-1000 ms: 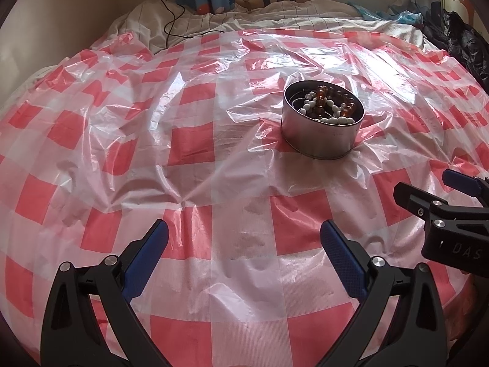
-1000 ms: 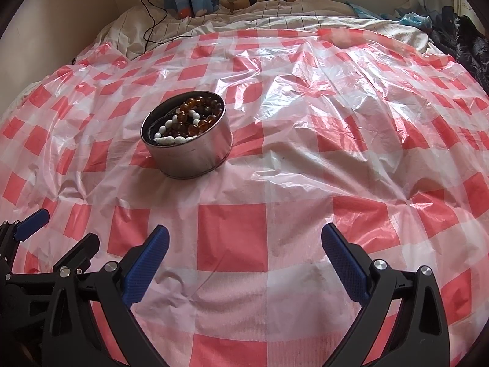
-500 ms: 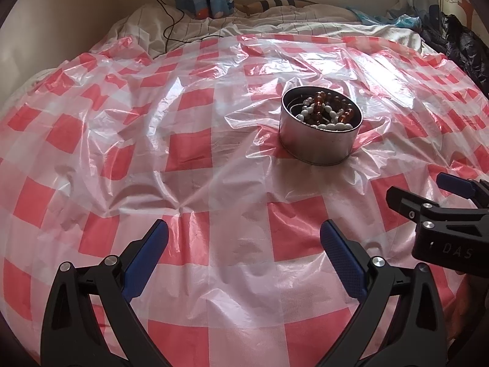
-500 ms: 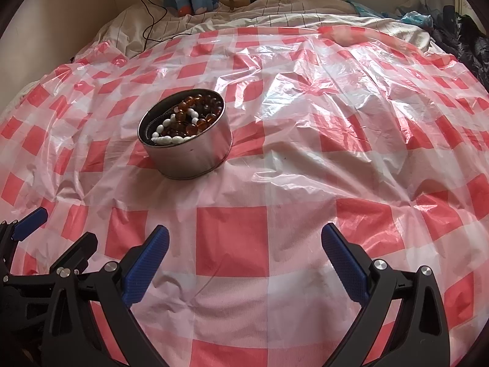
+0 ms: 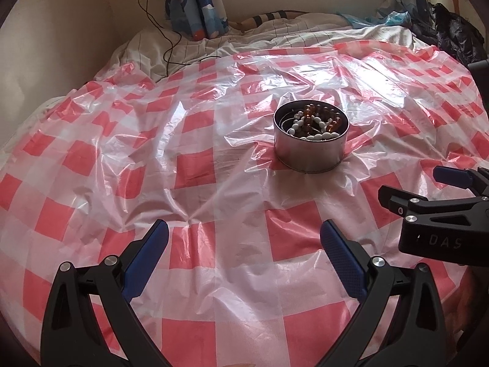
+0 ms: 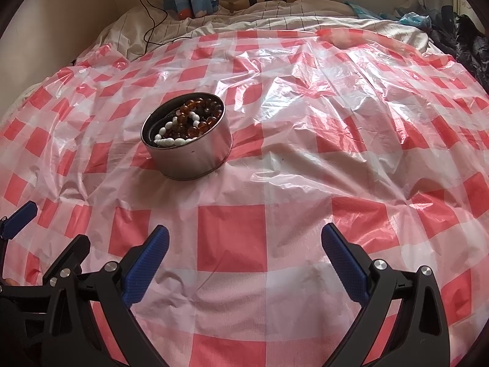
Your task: Organize jewelry
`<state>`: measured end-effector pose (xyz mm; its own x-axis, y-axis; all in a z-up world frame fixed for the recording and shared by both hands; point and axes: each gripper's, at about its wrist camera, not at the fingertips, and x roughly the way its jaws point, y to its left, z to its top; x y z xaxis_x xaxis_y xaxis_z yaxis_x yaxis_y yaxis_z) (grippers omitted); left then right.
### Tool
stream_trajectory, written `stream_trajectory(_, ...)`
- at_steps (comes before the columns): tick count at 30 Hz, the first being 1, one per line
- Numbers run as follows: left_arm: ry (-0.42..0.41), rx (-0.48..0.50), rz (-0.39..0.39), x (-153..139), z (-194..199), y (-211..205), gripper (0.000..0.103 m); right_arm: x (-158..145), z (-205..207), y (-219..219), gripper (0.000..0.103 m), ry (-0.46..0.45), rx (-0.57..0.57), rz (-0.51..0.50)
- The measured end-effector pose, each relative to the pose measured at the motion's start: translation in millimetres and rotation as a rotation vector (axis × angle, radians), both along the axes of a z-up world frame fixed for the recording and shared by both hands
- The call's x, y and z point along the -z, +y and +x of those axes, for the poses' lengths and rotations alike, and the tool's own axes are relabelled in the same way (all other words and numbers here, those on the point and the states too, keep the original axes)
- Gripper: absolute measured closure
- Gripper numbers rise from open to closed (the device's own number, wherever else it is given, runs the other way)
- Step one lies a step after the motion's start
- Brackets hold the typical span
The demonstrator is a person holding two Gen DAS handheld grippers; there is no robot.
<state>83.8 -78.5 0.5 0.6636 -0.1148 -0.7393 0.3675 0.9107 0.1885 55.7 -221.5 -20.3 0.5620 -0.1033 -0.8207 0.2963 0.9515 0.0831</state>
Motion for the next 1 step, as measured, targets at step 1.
stream_trajectory(1, -0.002, -0.003, -0.004, -0.7, -0.6, 1.4, 0.008, -0.4, -0.8, -0.4, 0.007, -0.001, 0.000, 0.001)
